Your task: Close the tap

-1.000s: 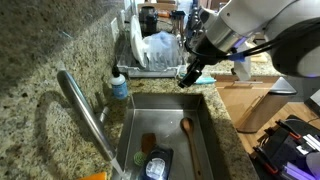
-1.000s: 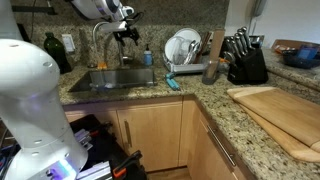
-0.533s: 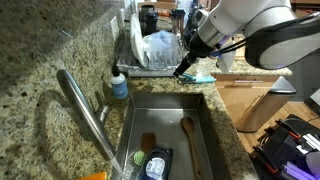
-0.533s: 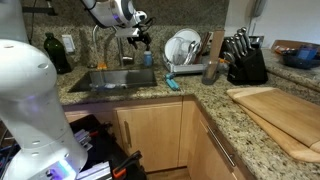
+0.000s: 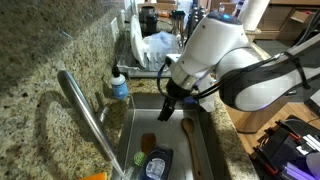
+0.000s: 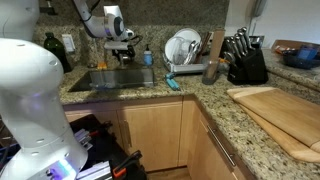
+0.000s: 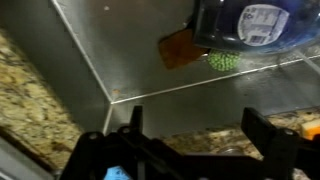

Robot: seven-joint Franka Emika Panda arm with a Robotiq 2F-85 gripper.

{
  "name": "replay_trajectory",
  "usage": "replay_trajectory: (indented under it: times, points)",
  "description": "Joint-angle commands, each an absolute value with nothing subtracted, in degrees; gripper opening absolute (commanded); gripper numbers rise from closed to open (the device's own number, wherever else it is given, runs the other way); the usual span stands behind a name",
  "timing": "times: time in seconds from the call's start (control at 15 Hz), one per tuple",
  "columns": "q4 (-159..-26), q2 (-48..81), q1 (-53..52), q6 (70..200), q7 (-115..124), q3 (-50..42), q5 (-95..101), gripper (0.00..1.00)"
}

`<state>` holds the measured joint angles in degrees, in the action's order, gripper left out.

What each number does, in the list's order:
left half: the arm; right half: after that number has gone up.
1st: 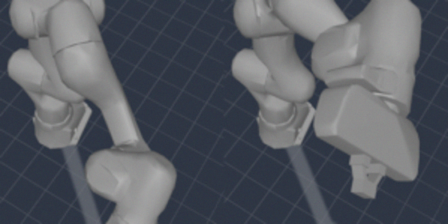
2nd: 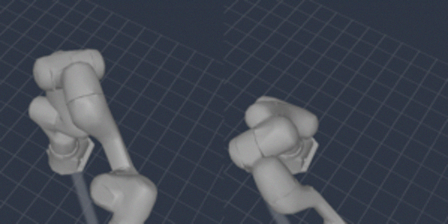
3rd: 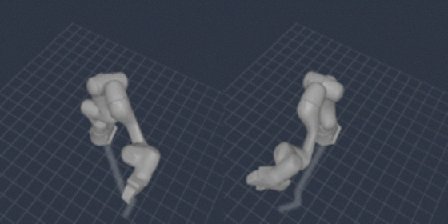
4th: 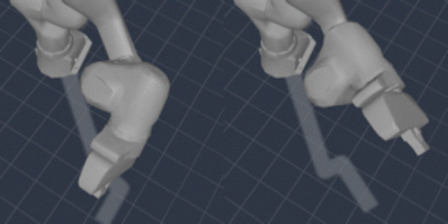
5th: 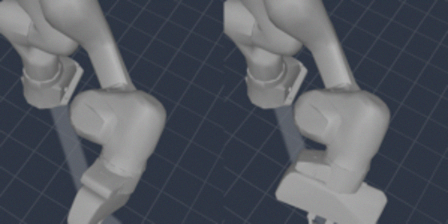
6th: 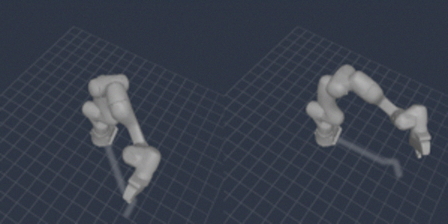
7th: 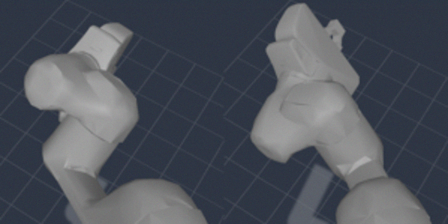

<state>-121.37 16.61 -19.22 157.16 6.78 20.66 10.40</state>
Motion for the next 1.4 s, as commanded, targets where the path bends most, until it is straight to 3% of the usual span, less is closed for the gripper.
replay_trajectory:
  times: [0.0,0.27,0.6,1.0,1.2,1.27,1.33]
  points:
    - [-110.6,27.3,-21.8,158.5,0.4,20.5,8.6,1.0]
    - [-103.4,35.2,-23.4,163.1,-1.3,18.3,8.8,1.0]
    - [-103.6,34.9,-23.4,163.5,-1.1,18.0,7.9,1.0]
    - [-98.7,41.5,-34.9,187.2,4.4,6.1,11.5,1.0]
    - [-95.0,44.5,-46.3,192.2,5.8,-7.3,7.7,1.0]
    - [-98.7,41.9,-40.3,190.2,4.8,-0.1,9.7,1.0]
    - [-97.9,42.5,-42.4,190.5,5.3,-2.4,9.2,1.0]
